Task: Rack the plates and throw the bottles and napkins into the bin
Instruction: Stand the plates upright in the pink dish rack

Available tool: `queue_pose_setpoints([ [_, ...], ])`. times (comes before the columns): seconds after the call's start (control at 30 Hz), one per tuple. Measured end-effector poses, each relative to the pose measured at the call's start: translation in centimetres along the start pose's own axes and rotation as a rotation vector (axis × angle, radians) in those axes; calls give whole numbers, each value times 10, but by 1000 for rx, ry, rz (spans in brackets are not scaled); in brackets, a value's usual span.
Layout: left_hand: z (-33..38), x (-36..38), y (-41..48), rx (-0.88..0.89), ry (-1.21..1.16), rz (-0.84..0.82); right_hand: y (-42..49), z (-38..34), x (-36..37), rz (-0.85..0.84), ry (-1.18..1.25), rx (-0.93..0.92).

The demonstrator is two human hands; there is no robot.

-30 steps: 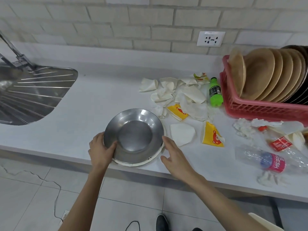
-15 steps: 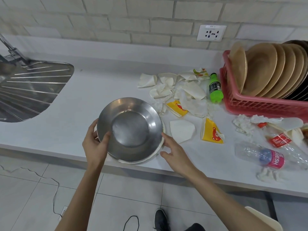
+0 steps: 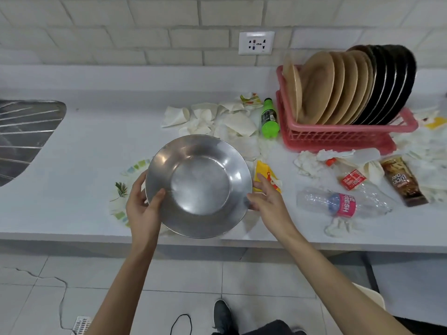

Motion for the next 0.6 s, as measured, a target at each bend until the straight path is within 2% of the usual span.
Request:
queue_pose_setpoints([
  [0.33,30,130,-103,-24,-36,-172,-62,-35,-154,84,67,-103],
  [0.6,68,251,-188,-51,-50,-357,-110,-99,-280,170,-99,-319],
])
Point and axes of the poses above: each hand's wrist, its own y-axis towards the middle knuckle, its own x-axis out of the palm, z = x × y, the point moved 2 cm from there along y, towards the middle knuckle, and after that the axes turned 9 degrees about y, right-handed, at the moved point
